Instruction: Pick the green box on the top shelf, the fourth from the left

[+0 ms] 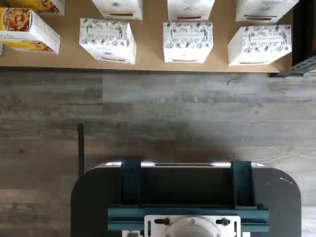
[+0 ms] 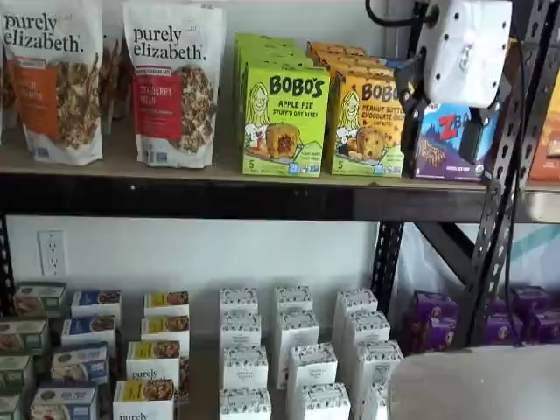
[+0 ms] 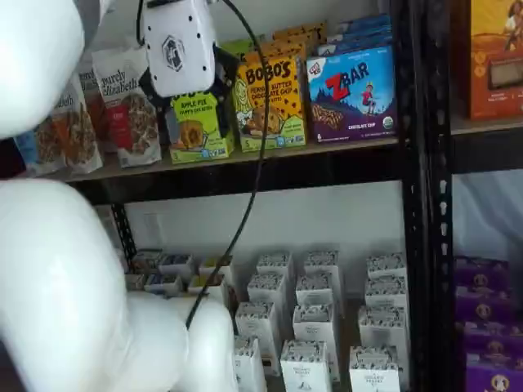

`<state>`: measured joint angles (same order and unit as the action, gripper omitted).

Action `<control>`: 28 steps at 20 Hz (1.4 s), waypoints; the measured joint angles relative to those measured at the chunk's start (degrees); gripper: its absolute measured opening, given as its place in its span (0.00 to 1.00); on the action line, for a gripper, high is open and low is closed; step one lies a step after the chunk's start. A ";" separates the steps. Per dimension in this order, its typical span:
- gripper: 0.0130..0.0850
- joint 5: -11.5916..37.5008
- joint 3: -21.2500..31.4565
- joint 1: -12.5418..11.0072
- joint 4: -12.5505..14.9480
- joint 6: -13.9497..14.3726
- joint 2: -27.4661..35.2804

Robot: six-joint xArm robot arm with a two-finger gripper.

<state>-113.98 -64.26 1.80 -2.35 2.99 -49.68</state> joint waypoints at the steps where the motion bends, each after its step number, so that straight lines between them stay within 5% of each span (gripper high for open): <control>1: 1.00 0.03 0.07 -0.70 -0.79 -0.41 -0.05; 3: 1.00 0.39 0.71 -6.80 -7.35 -3.57 -0.63; 15: 1.00 2.43 1.58 -7.49 -9.61 -4.00 -2.04; 28: 1.00 14.00 3.99 2.06 -4.83 2.52 -3.44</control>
<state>-99.98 -60.27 3.86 -7.18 5.50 -53.13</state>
